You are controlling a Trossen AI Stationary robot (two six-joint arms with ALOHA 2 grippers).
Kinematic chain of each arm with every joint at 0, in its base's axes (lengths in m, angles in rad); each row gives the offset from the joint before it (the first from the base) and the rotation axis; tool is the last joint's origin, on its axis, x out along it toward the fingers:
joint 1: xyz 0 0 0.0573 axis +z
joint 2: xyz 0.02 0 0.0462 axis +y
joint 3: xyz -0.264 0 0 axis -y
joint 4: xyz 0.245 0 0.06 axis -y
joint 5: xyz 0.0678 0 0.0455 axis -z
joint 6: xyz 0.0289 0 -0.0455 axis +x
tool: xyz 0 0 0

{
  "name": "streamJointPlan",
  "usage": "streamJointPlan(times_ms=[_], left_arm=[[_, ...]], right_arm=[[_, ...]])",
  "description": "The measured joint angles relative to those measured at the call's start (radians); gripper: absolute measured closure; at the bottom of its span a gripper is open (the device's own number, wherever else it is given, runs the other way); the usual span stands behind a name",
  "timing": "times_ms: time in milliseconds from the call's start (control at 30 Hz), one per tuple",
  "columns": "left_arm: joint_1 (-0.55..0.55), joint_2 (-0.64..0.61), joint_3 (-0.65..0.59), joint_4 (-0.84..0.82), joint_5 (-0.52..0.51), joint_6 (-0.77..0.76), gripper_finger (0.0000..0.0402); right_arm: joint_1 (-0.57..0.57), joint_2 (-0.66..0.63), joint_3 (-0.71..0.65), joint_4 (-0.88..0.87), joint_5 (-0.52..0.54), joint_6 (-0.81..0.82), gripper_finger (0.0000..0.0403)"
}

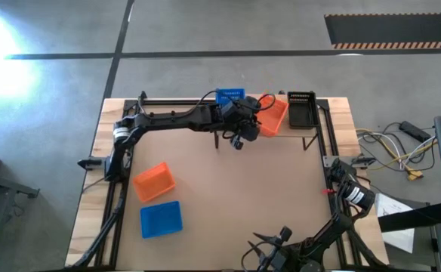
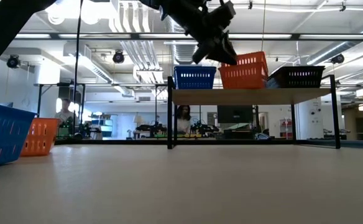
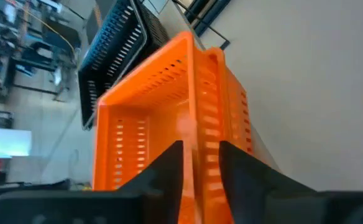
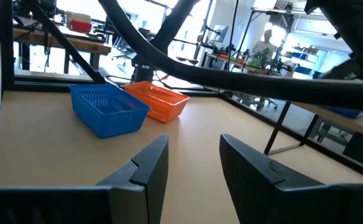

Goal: Stack baskets on shelf by color
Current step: Stack the bottom orange bin on top of the other orange bin on the shelf

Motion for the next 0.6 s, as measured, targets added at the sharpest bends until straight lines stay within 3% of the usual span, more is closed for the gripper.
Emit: streamJointPlan(times_ms=[267,433,600], left_arm=[[-0.004,-0.129,0.021,-0.147,-0.001,-0.116,0.0288],[-0.016,-0.252,0.0,-0.289,0.003,-0.3,0.0288],[-0.049,-0.41,-0.215,-0.301,0.014,-0.431,0.0288]], right_arm=[[0.003,-0.033,0.014,0.008,0.001,-0.019,0.0266],[0.003,-0.108,-0.003,0.008,-0.003,-0.05,0.0266],[0.0,-0.242,-0.066,0.008,0.002,-0.091,0.0266]])
